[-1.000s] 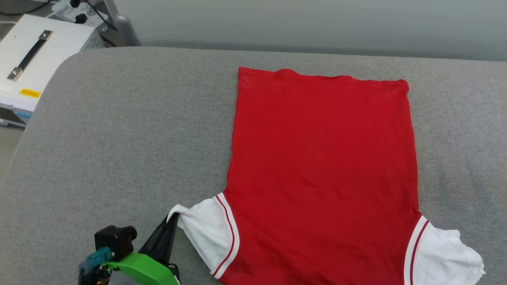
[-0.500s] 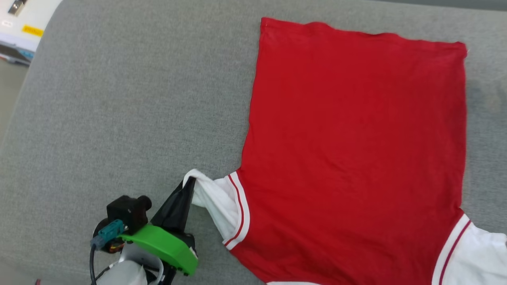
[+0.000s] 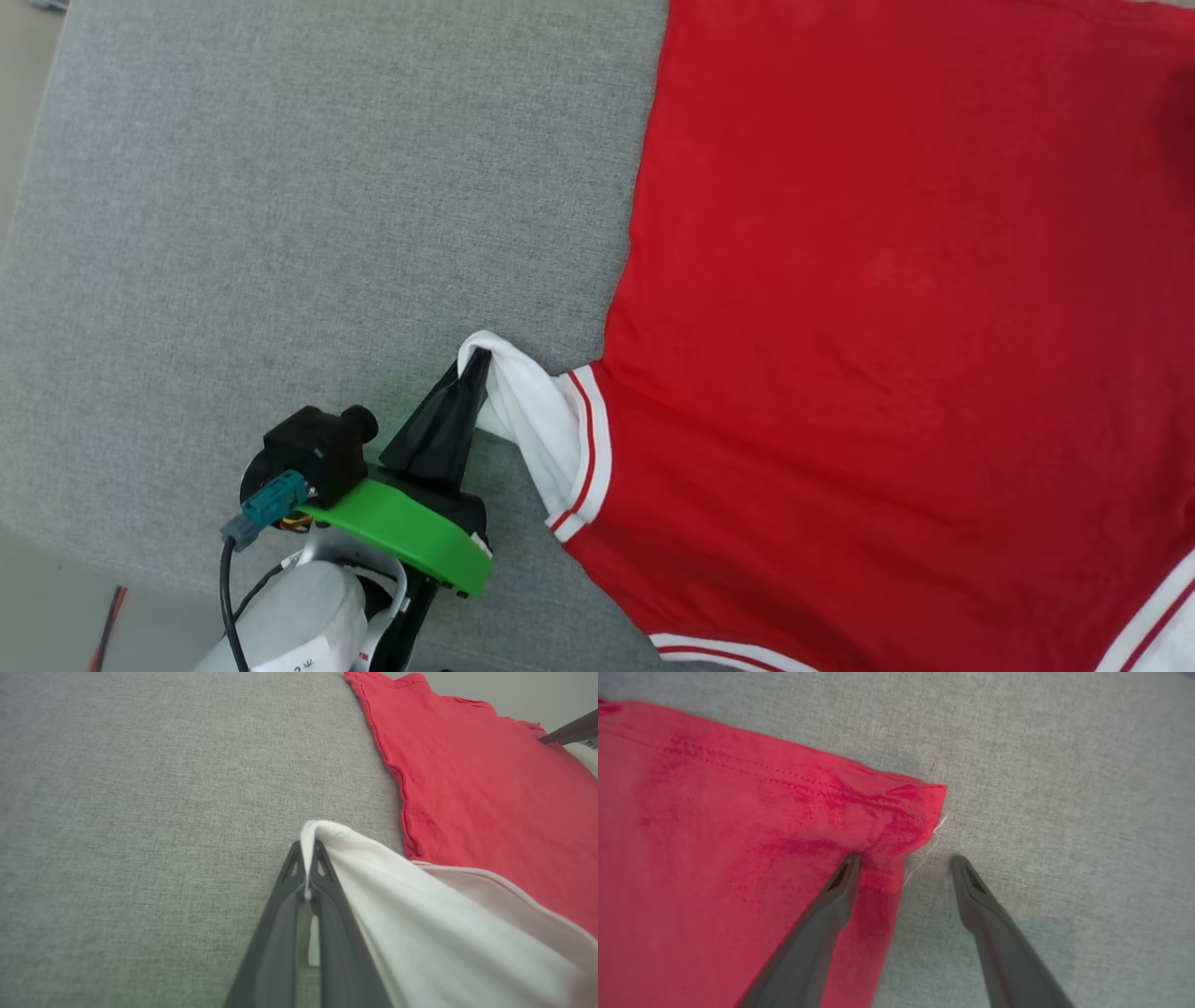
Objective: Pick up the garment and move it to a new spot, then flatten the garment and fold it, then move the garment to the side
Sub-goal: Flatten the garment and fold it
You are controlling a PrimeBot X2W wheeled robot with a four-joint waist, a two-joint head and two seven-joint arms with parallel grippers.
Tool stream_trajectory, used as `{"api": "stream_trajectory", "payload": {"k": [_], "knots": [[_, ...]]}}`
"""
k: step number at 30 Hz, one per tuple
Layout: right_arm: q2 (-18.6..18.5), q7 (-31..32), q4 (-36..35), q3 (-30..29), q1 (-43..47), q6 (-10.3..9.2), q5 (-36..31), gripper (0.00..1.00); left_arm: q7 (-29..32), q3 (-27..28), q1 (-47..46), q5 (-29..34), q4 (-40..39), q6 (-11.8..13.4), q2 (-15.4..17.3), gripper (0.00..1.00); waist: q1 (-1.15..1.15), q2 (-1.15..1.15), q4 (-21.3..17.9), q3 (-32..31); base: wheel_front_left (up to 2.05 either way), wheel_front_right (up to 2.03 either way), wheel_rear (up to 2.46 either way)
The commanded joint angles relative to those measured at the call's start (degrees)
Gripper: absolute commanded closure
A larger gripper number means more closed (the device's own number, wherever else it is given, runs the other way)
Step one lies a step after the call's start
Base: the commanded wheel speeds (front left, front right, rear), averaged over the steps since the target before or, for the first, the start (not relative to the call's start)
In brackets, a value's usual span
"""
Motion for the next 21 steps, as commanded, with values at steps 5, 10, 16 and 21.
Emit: {"api": "stream_trajectory", "payload": {"k": [5,10,16,21], "knots": [[0.0,-0.3,3.3,1.4,3.0,-0.05,0.7,0.0,-0.3,1.3,-0.9,1.7,-0.4,-1.0,-0.9,1.0,-0.01,0.0,1.3,1.2,0.0,0.0,0.0],[-1.2,-2.1,3.2,2.5,2.5,-0.05,1.1,1.0,-0.3,2.2,-0.4,2.3,0.1,-1.5,-1.2,1.0,-0.01,0.0,1.1,0.0,0.0,0.0,0.0],[-2.1,-7.3,1.1,4.4,1.8,-0.05,3.2,1.0,-0.3,3.3,1.5,2.4,1.5,-1.8,-1.5,1.0,-0.01,0.0,0.1,-4.3,0.0,0.0,0.0],[-5.1,-12.7,-3.0,8.8,4.3,-0.05,6.0,1.0,-0.3,4.1,4.3,2.1,2.1,-1.6,-1.4,1.0,-0.01,0.0,-1.4,-9.4,0.0,0.0,0.0]]}}
